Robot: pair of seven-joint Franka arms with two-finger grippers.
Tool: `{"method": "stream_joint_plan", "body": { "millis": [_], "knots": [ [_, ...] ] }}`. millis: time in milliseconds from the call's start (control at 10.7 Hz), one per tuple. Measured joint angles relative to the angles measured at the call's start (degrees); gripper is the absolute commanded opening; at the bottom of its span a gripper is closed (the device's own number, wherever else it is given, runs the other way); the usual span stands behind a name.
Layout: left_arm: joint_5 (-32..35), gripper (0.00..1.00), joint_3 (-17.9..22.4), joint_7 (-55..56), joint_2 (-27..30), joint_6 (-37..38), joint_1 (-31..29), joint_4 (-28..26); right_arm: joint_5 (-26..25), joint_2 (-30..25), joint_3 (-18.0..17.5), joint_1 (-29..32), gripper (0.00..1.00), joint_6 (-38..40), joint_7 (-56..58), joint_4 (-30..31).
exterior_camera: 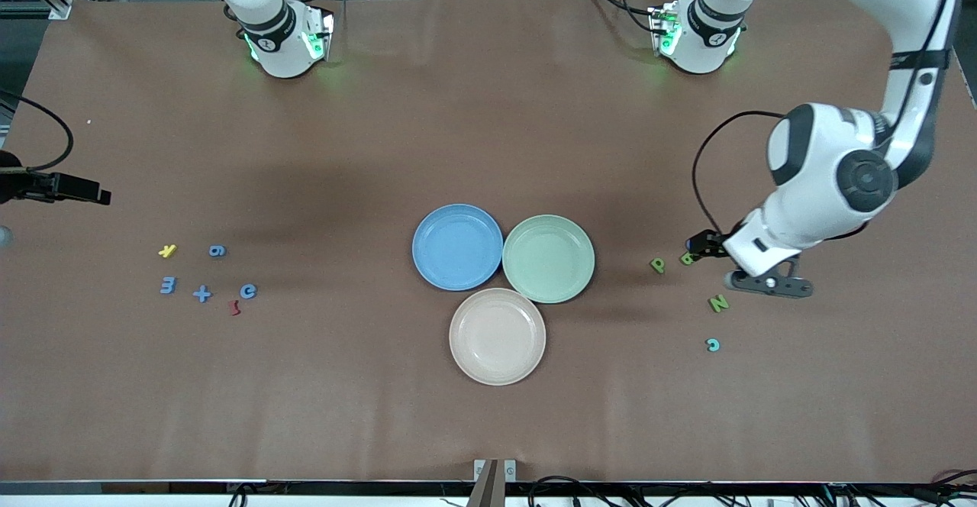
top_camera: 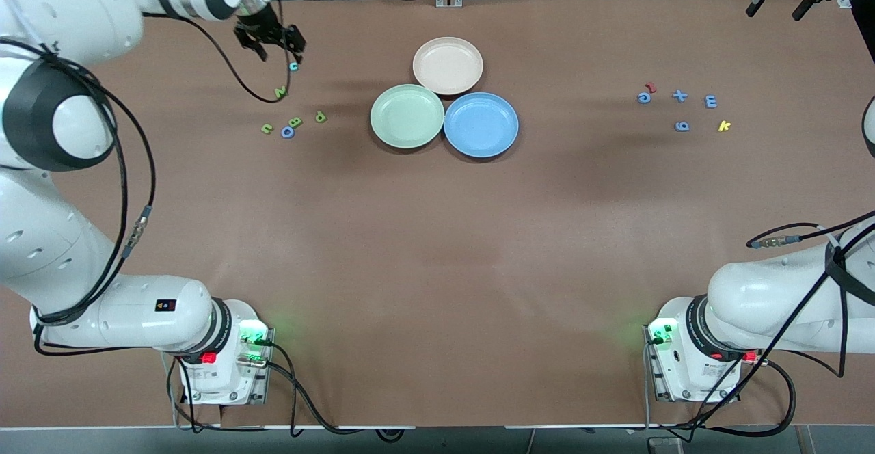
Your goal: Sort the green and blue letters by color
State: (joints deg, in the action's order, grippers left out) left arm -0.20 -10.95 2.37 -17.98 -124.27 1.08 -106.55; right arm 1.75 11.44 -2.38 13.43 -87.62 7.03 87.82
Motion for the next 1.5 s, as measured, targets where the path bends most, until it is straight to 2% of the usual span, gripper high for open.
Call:
{"method": "stream_joint_plan", "body": {
  "millis": [188,469,657,1126,1314,1501],
  "knots": [
    [3.3,0.90,0.0,0.1,-2.3,-2.2,2.9,-0.5,0.0,0.5,0.0,0.2,1.00,0.1,0.0,0.0],
    [3.9,0.79,0.2,0.1,-5.0,-9.4,3.1,-3.3,0.1,2.9,-0.2,0.2,1.00,0.1,0.0,0.1],
    [4.0,0.79,0.2,0.1,-7.1,-15.8,3.1,-6.0,0.8,6.1,-0.8,-0.4,1.00,-2.7,0.0,0.1],
    [8.9,0.77,0.1,0.0,-9.5,-20.0,3.3,-8.3,1.6,14.8,-1.2,-9.7,1.00,-13.3,-0.3,0.2],
    [10.2,0.77,0.1,0.0,-9.6,-21.1,3.5,-9.4,1.4,20.1,-1.2,-12.8,1.00,-20.8,-0.3,0.5],
    [11.5,0.69,-0.1,-0.1,-9.7,-22.8,4.0,-10.8,0.5,26.0,-1.1,-13.4,1.00,-29.8,-0.2,0.5]
  ]
}}
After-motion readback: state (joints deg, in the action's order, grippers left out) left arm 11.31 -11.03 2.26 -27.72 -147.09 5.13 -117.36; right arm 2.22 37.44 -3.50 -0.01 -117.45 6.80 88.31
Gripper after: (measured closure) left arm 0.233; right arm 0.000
